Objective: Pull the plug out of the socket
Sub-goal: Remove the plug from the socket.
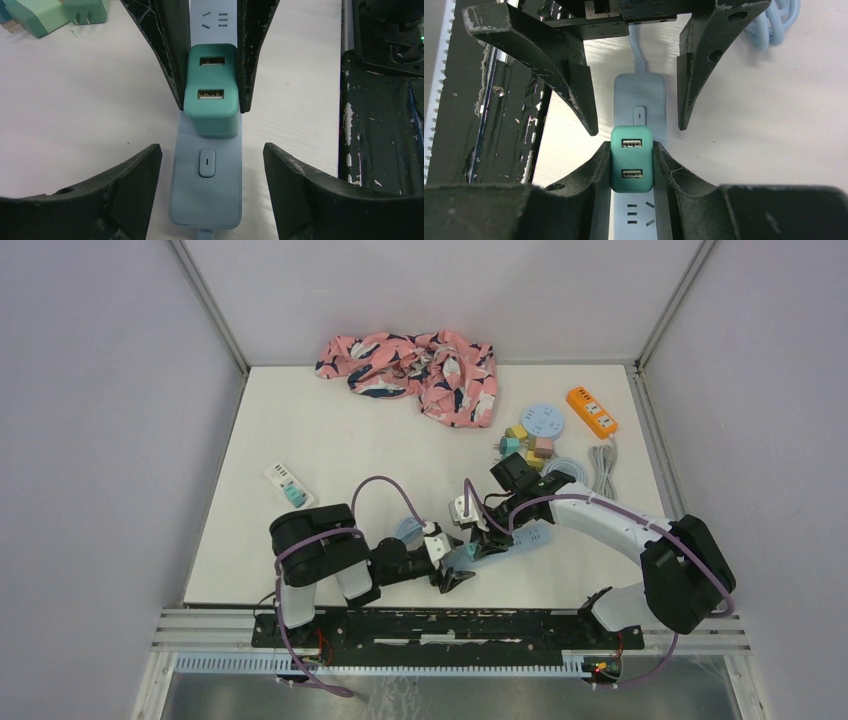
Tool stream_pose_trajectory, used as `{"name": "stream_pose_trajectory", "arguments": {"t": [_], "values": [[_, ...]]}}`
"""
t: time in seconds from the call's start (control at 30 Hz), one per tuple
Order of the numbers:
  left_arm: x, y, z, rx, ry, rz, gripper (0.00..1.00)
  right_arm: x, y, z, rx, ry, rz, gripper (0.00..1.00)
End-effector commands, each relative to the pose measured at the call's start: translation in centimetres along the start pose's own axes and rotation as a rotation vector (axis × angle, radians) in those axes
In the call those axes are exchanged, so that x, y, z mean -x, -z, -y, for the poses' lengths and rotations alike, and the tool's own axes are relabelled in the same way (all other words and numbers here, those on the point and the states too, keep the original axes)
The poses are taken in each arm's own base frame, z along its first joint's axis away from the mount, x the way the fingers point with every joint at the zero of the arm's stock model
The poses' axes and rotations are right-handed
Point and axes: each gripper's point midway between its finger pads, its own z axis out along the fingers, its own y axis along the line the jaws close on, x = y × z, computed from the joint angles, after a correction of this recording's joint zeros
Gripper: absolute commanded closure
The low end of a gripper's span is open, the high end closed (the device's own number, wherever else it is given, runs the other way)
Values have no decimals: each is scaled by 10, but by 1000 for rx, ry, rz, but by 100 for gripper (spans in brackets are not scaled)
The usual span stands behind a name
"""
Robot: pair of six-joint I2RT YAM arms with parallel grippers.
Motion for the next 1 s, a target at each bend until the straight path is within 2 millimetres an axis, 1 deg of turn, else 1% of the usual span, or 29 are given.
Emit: {"name": "stream_pose_trajectory", "arguments": {"t": [0.0,0.17,0.3,0.4,0.53,0.83,0.87,0.9,0.97], "values": [[33,0,1,-4,-8,134,19,20,0,7,-1,50,69,100],[35,-1,0,-3,-15,159,20,21,0,6,6,47,71,100],[30,-4,-1,6,-6,153,24,20,0,6,6,46,71,100],[29,-5,-2,9,-2,150,25,21,-1,5,10,46,74,100],[30,-8,-2,7,-5,156,35,21,-1,5,16,45,78,100],[34,-15,-1,-7,6,171,34,20,-3,4,24,43,83,100],[34,-16,-1,-5,6,172,39,20,-3,3,25,42,82,100],[34,-16,-1,-6,8,172,46,20,-3,4,24,43,81,100],[33,-16,-1,-9,10,168,62,20,-3,4,24,42,82,100]]}}
